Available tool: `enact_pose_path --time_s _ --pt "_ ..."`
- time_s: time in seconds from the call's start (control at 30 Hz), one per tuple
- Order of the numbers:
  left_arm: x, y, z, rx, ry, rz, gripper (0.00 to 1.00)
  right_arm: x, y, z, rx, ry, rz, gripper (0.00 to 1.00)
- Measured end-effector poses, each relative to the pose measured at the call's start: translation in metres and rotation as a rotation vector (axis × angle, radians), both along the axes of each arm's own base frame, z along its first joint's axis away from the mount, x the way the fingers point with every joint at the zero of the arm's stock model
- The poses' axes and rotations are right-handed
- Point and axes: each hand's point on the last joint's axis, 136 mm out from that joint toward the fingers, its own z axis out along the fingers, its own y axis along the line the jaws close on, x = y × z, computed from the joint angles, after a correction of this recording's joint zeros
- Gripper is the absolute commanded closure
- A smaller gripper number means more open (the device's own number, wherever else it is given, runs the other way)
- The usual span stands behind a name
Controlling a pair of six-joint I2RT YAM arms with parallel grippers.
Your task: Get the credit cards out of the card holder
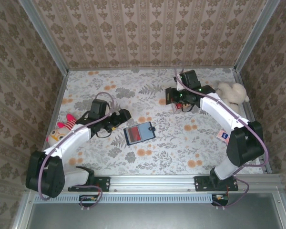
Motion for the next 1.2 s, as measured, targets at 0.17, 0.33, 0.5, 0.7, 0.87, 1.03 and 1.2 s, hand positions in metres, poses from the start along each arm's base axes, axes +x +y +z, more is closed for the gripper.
enact_pose_path --time_s 0.17,0.33,0.5,0.7,0.87,1.03,1.2 --pt "-0.003 0.010 0.001 0.051 -0.021 0.006 0.00 0.007 -0.068 -0.020 -0.197 0.039 -0.108 1.00" --pt "-0.004 0.015 -0.002 0.077 -0.017 0.011 0.00 0.020 -0.095 -0.028 -0.282 0.051 -0.096 1.00" --pt "-0.005 0.015 -0.002 0.078 -0.017 0.008 0.00 0.032 -0.095 -0.031 -0.332 0.051 -0.025 1.00" --pt "-0.005 0.014 -0.003 0.077 -0.017 0.007 0.00 0.039 -0.102 -0.039 -0.377 0.067 0.005 1.00" --pt "-0.005 0.014 -0.002 0.076 -0.017 0.006 0.00 0.041 -0.110 -0.051 -0.407 0.106 0.018 1.00" --pt "-0.006 0.013 -0.002 0.070 -0.014 0.000 0.00 0.043 -0.110 -0.061 -0.418 0.135 0.037 0.94" --pt "-0.007 0.011 -0.001 0.060 -0.011 -0.007 0.00 0.039 -0.110 -0.072 -0.428 0.171 0.060 0.95"
